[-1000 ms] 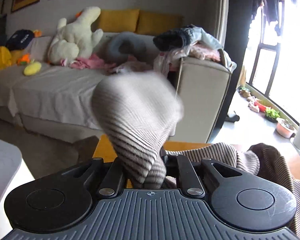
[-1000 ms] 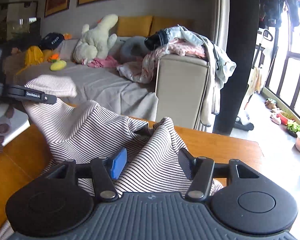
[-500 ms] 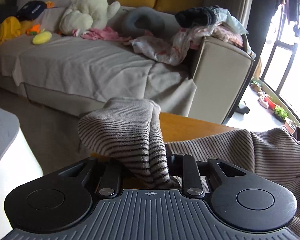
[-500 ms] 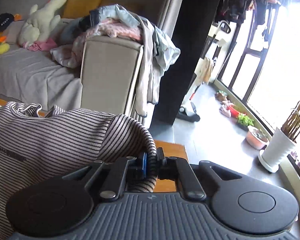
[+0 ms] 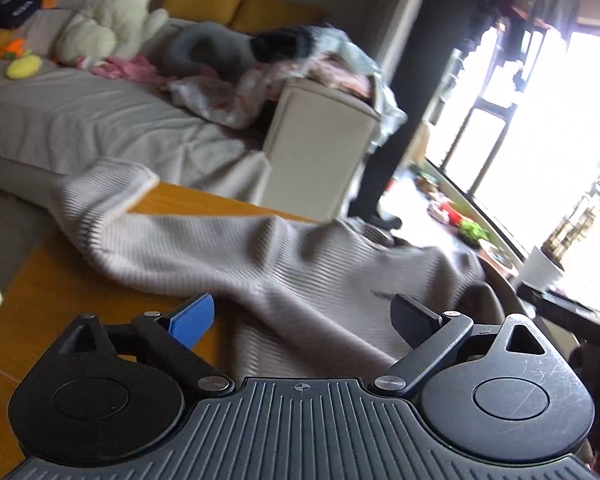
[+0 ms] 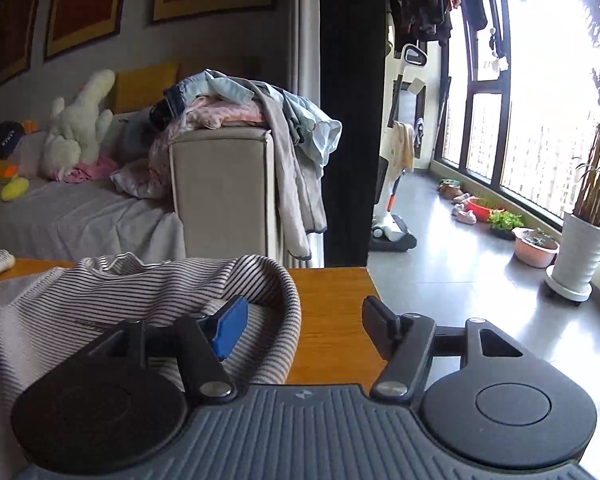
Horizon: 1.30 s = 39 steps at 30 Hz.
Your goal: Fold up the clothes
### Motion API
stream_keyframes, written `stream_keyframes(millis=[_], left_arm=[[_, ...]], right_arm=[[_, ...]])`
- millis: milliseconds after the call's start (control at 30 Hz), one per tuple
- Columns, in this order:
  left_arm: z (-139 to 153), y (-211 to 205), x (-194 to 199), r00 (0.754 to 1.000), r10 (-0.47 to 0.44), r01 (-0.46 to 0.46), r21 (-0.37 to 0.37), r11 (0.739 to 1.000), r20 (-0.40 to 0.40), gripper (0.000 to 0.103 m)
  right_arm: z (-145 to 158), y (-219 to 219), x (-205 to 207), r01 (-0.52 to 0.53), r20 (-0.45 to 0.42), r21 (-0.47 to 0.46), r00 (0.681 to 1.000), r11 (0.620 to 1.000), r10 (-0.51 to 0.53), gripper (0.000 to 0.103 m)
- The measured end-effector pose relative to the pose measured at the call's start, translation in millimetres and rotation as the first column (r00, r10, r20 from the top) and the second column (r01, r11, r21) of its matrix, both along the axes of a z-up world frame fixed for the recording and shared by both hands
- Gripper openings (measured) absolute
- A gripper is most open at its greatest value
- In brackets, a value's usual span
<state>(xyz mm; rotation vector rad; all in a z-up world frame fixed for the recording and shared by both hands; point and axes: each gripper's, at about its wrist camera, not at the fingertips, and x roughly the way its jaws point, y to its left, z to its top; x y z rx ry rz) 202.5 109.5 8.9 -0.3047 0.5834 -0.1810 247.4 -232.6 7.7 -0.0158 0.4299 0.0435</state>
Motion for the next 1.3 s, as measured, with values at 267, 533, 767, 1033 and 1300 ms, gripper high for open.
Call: stream_keyframes(millis=[267, 533, 767, 1033, 1300], left_arm=[[-21.9, -45.5, -19.8, 0.99, -0.13, 0.124, 0.106, 0.987, 0.053, 0.103], [-21.2, -58.9, -33.8, 0.987, -0.138, 0.12, 0.206, 0.971, 0.078, 0.103], [-29.3, -49.8, -27.7, 0.986, -0.148, 0.159, 0.159, 0.974, -0.075, 0.103], [-29.9, -50.0, -53.5, 0.981, -0.18, 0.19, 0.202, 0.961, -0.067, 0.103], [-30.2, -46.0, -80.2, 0.978, -0.192, 0.206, 0.212, 0.955, -0.081, 0.103]], right_arm=[[-11.7, -14.1, -80.5, -0.14, 0.061, 0.166, 0.989, 0.976, 0.132, 0.076], [-20.0, -1.6, -60.0, -0.126, 0.143, 0.216, 0.985, 0.968, 0.096, 0.079], [-37.8, -28.0, -62.2, -0.054, -0.076, 0.377, 0.993, 0.925, 0.09, 0.085], [-44.9, -18.1, -101.0, -0.075, -0.192, 0.307, 0.972, 0.949, 0.139, 0.085], [-39.9, 7.4, -150.0, -0.169, -0.242, 0.14, 0.95, 0.976, 0.199, 0.085]])
